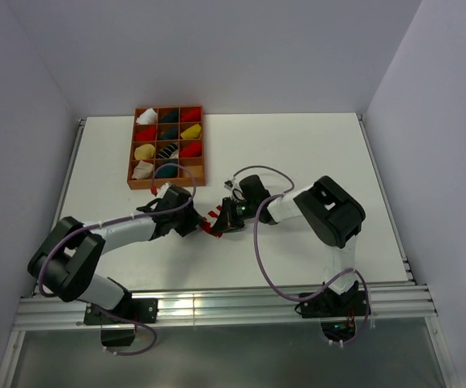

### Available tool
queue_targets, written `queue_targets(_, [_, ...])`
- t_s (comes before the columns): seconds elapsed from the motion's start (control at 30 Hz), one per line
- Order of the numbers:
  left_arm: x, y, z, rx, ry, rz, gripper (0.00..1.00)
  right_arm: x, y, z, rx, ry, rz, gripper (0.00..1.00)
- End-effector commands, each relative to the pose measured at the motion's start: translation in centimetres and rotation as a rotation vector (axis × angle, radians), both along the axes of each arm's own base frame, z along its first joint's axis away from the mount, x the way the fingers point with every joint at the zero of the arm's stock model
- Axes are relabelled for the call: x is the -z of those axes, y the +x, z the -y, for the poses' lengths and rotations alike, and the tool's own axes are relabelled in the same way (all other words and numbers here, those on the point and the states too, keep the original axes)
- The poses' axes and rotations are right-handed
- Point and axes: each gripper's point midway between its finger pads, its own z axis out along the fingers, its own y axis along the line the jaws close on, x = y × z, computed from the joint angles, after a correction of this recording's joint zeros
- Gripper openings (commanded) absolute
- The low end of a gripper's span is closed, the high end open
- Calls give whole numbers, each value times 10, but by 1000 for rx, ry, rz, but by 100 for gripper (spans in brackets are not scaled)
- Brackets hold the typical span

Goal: Roll the socks
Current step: Roll the sock at the center of the board.

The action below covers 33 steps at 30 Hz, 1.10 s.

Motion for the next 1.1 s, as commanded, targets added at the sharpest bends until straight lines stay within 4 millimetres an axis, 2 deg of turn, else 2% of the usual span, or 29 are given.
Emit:
queue_targets(0.0, [12, -21, -29, -23, 97, -25, 49, 49, -21, 32, 47, -170, -106, 0])
queue_targets(0.17, [0, -25, -31, -17, 15, 81, 51, 51, -29, 28, 36, -133, -163, 0])
queue_targets(0.23, [-9, -21, -26, -10, -33, 138, 51, 51, -29, 27, 38, -125, -165, 0])
queue_targets(0.53, [-8, -23, -23, 42, -52, 188, 49, 50, -28, 26, 38, -103, -184, 0])
queue_targets(0.9, [15, -14, -17, 44, -20, 131, 48, 50, -28, 27, 36, -109, -183, 0])
queue_targets(1.03, [27, -17, -21, 49, 31, 72, 41, 49, -28, 28, 37, -111, -185, 0])
queue_targets(1.07, [28, -16, -20, 53, 39, 64, 36, 49, -28, 28, 39, -113, -184, 0])
